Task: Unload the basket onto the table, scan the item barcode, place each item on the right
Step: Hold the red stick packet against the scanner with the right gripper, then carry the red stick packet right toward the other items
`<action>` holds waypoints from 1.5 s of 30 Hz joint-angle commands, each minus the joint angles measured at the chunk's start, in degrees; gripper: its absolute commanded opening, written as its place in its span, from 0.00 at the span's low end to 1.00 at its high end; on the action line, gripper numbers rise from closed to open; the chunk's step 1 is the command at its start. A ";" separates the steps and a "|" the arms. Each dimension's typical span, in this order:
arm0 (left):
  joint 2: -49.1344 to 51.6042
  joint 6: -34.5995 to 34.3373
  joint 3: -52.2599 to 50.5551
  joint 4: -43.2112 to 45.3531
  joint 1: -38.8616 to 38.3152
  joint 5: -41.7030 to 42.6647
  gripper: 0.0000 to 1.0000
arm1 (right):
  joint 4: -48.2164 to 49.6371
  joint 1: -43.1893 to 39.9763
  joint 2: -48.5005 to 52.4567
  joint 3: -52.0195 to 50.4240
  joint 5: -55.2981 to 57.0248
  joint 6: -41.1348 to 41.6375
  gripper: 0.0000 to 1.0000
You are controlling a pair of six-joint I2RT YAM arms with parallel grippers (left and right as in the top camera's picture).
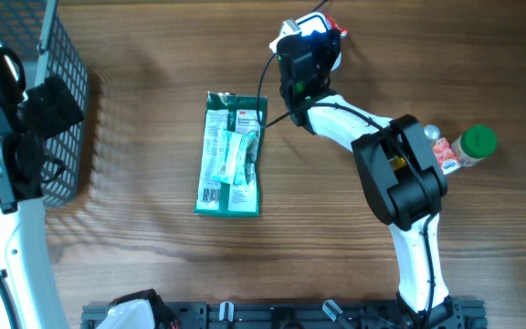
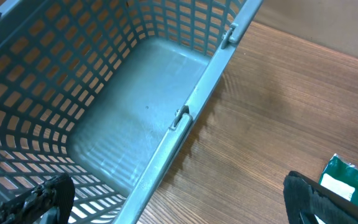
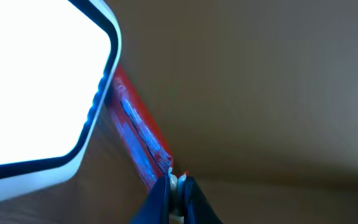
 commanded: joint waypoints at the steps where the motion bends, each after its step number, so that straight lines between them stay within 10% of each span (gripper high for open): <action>1: -0.09 0.68 0.15 0.15 0.22 0.11 1.00 | 0.04 1.11 -0.28 0.48 2.47 0.13 0.04; 32: -0.09 0.68 0.15 0.15 0.22 0.11 1.00 | -25.88 5.01 -18.62 0.46 -3.65 17.84 0.04; 38: -0.09 0.68 0.15 0.15 0.22 0.11 1.00 | -53.59 3.10 -31.41 0.46 -13.94 45.09 0.04; 45: -0.09 0.68 0.15 0.15 0.22 0.11 1.00 | -89.07 -7.15 -33.42 -1.51 -54.05 78.42 0.04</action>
